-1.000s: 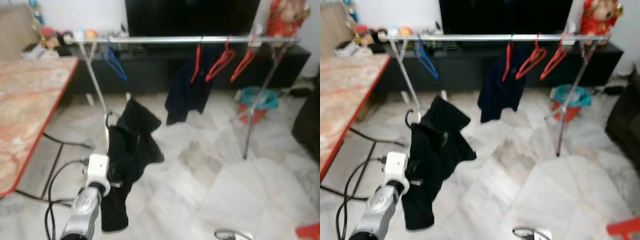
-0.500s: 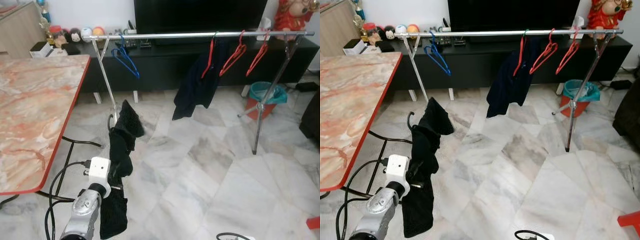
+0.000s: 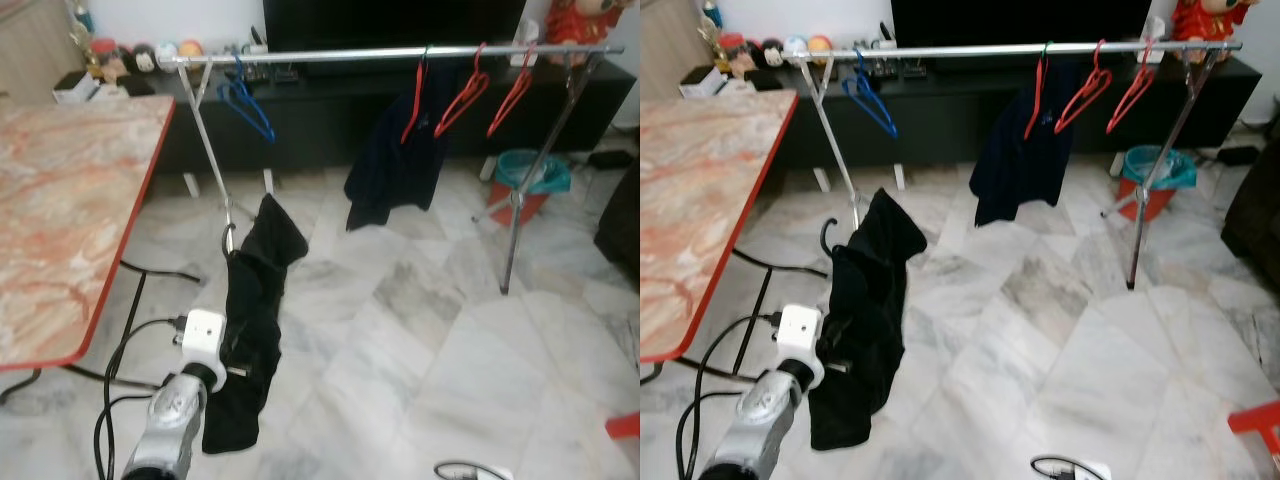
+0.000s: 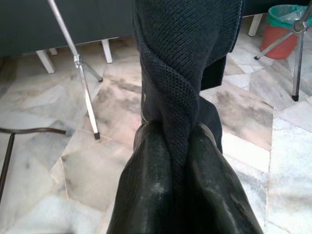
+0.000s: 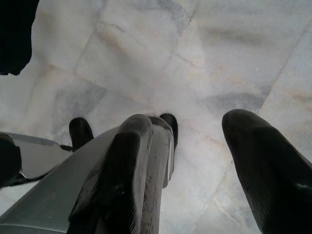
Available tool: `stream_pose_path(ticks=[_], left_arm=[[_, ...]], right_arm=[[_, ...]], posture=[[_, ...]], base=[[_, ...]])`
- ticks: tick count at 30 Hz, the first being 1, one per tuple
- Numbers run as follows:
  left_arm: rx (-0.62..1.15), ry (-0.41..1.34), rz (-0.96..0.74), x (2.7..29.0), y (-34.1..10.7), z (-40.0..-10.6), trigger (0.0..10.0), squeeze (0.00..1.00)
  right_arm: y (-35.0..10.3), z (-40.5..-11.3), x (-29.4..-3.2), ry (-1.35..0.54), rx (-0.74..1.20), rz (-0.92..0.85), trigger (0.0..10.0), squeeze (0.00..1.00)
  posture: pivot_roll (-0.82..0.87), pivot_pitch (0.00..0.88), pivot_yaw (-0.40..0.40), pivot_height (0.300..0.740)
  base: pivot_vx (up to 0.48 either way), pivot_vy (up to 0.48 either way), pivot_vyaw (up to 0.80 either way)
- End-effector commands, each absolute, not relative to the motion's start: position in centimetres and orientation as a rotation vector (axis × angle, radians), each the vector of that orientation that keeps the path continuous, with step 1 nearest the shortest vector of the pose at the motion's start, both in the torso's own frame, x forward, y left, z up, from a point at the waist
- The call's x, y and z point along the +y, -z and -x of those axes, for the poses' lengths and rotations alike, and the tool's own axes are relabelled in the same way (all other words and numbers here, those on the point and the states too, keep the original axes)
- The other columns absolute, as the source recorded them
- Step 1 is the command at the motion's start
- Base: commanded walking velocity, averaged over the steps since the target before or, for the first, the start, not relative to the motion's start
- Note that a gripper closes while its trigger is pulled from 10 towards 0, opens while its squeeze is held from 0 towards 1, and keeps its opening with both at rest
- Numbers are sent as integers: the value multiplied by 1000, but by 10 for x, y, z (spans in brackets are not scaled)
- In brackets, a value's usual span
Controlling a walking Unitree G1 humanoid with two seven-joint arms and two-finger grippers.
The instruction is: Hang hanger
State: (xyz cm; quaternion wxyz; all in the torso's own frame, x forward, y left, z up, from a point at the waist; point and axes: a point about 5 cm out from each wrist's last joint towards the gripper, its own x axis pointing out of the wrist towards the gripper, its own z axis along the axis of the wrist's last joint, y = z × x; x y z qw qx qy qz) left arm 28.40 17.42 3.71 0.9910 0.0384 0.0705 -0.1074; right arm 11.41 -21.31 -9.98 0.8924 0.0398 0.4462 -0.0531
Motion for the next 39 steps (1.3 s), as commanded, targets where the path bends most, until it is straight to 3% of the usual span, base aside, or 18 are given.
stream_pose_path(ticks=[1, 39], left_arm=[[113, 209, -70, 176, -44, -287, 10000, 0], [113, 210, -70, 175, -46, -288, 10000, 0]], right_arm=[[101, -111, -212, 115, 936, -89, 10000, 0], [99, -116, -212, 116, 908, -90, 10000, 0]], posture=[[-29, 0, 42, 740], [-20, 0, 42, 740]], base=[[-319, 0, 0], [-317, 0, 0]])
